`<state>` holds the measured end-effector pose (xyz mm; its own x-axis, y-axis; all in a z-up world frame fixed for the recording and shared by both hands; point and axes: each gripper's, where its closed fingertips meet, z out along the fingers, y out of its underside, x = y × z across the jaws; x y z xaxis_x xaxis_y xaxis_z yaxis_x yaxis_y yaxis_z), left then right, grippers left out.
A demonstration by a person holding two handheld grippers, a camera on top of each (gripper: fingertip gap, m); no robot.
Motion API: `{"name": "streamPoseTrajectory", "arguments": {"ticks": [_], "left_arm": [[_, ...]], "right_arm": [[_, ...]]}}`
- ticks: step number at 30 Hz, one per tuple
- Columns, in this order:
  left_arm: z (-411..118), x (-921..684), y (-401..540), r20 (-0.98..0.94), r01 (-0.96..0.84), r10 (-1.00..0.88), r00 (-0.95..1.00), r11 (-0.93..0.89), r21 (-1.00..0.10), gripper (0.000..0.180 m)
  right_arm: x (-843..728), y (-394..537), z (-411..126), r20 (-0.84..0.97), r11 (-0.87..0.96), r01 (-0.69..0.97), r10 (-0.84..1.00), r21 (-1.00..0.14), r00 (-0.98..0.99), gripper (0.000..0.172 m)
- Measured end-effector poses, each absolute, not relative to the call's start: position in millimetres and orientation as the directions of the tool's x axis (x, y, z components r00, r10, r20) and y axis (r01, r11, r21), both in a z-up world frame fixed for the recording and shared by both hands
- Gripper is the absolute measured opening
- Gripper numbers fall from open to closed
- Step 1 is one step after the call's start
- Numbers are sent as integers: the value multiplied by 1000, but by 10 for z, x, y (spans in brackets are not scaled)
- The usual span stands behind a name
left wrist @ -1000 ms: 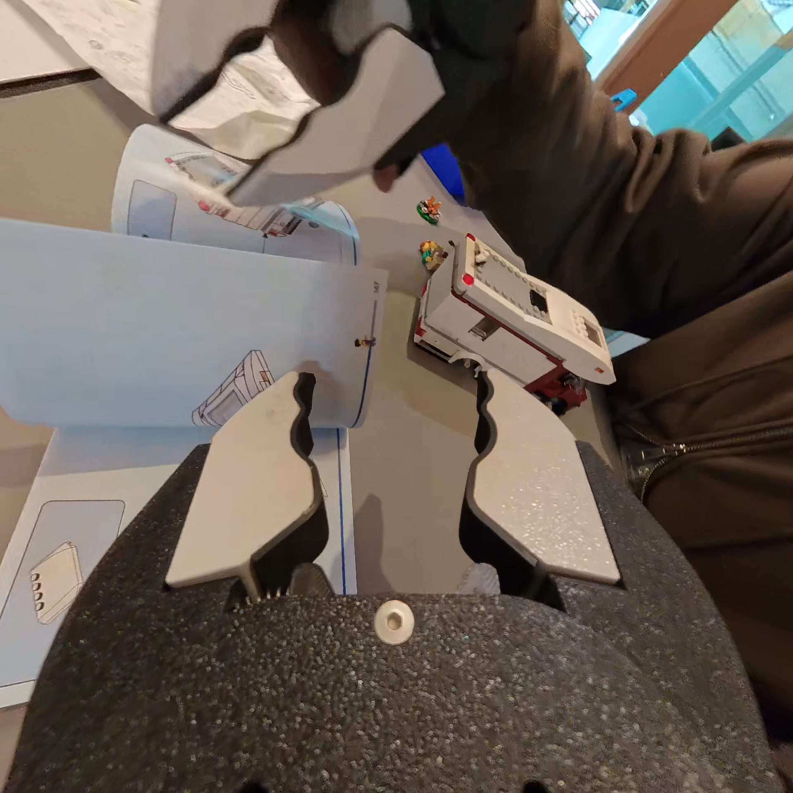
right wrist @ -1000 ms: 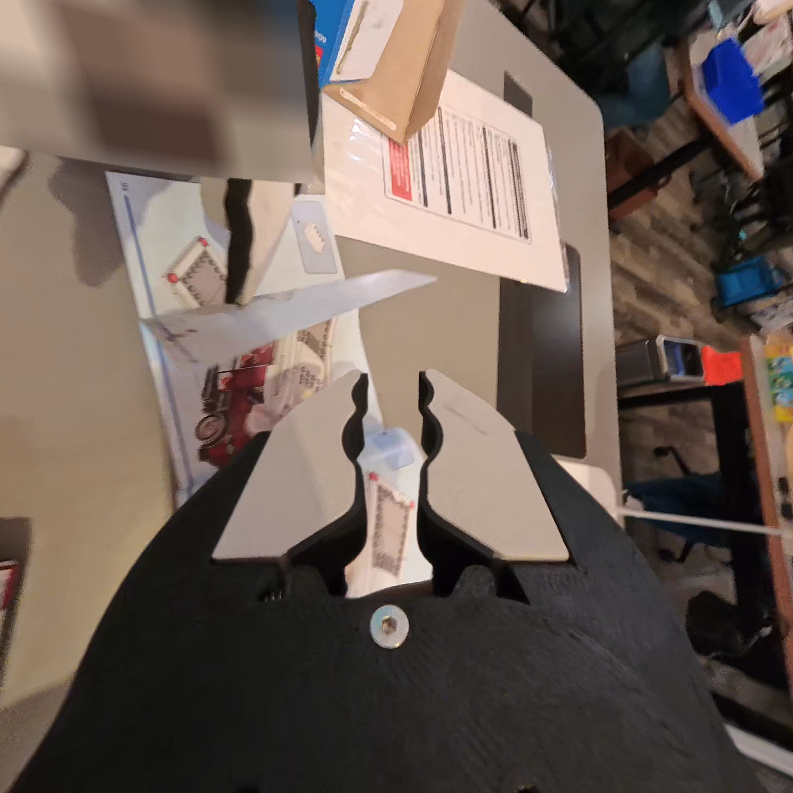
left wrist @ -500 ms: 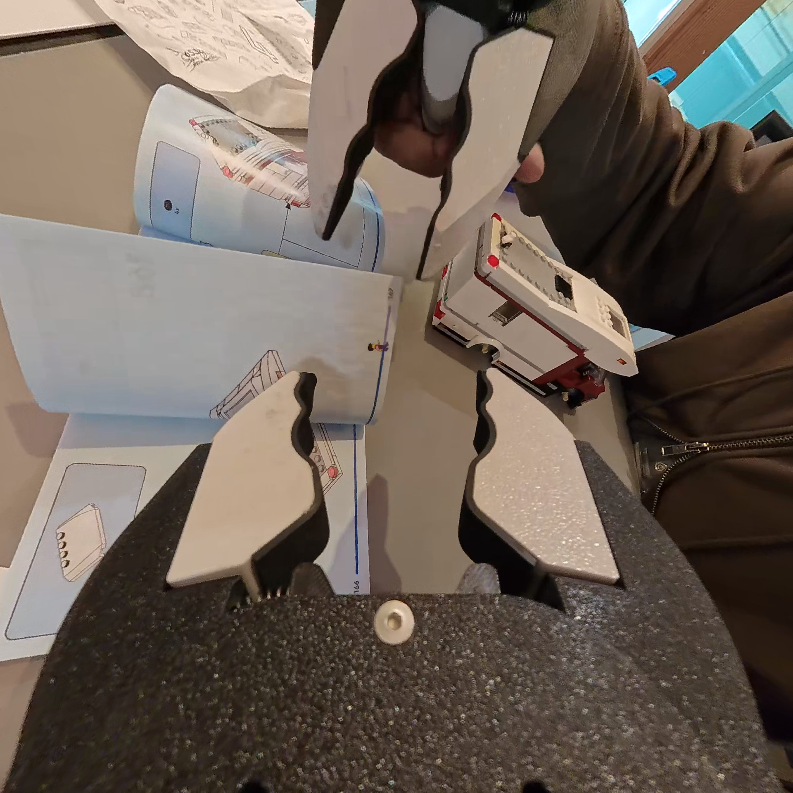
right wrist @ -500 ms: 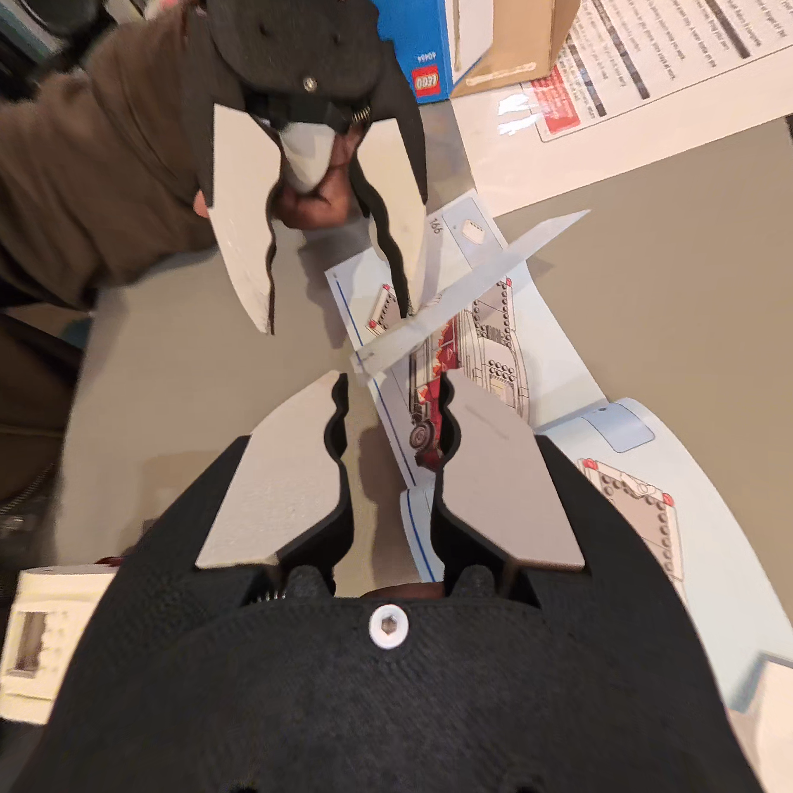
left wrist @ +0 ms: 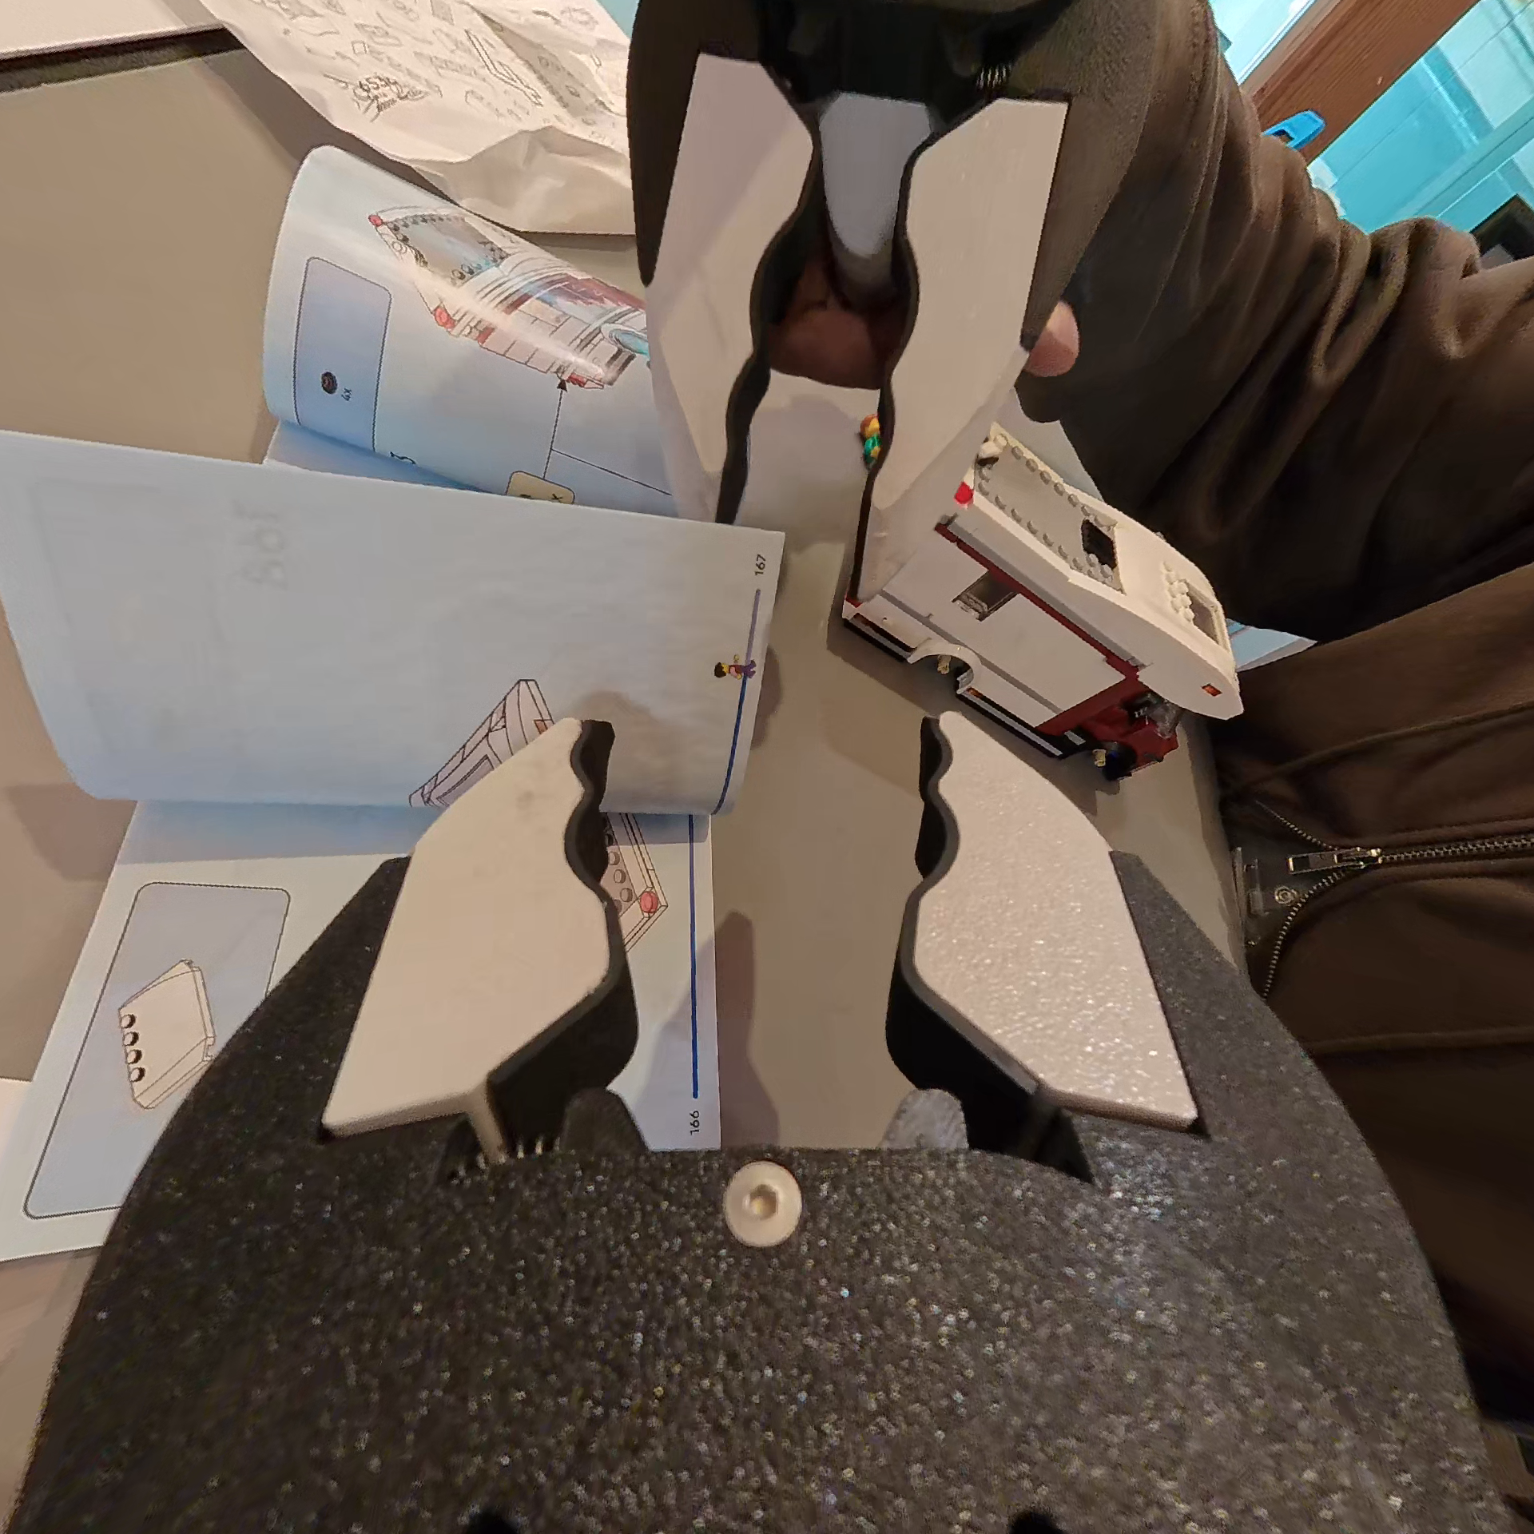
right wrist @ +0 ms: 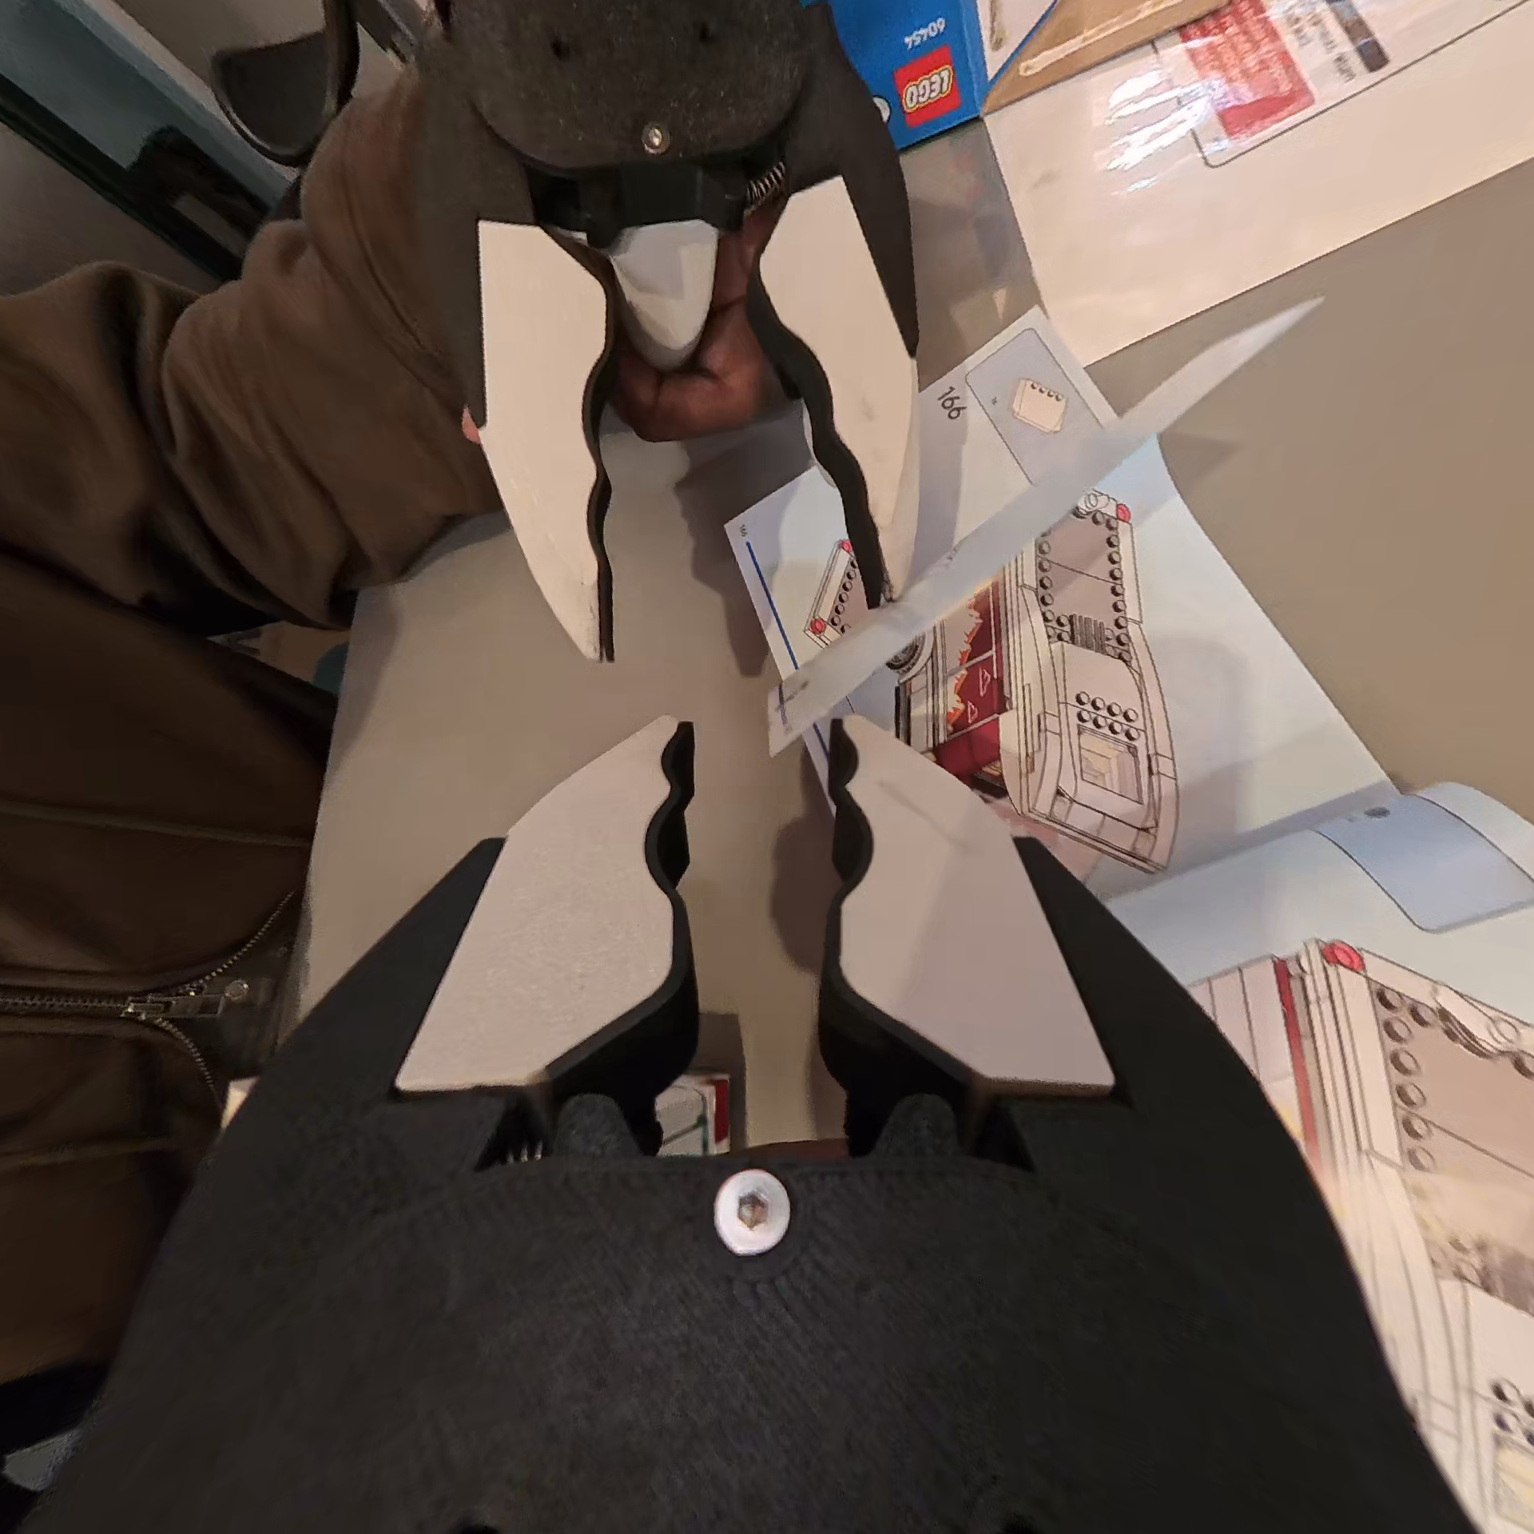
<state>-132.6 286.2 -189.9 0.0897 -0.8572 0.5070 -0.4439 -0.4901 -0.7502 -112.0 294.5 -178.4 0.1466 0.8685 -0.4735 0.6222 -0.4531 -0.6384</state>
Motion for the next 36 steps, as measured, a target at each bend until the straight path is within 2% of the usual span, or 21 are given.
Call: {"name": "streamPoseTrajectory", "arguments": {"ticks": [5,8,11,17,25,29,36], "left_arm": [[-1890,-1354,2873,499,-448,-861,100,-487,-750,73],[-1914,-1421,2914,472,-473,-868,151,-483,-737,73],[-2006,-1542,2981,394,-539,-884,250,-465,-702,73],[-2073,-1523,3125,341,-529,-881,327,-470,-707,72],[-2192,-1367,3221,127,-570,-945,303,-286,-770,70],[-2106,-1325,3272,75,-542,-946,314,-244,-804,68],[-1952,-1246,3351,35,-469,-934,355,-210,-858,61]], "right_arm": [[-1211,3040,-1762,-493,-517,572,844,-637,212,2],[-1172,3099,-1724,-488,-532,543,839,-650,239,0],[-1127,3098,-1655,-470,-526,524,847,-670,249,0],[-1145,2991,-1422,-391,-469,472,883,-746,259,3],[-1186,2900,-1253,-356,-431,357,898,-829,257,9],[-1147,2948,-1406,-263,-375,438,918,-817,296,18],[-1274,2878,-1443,-91,-184,504,975,-844,203,27]]}}
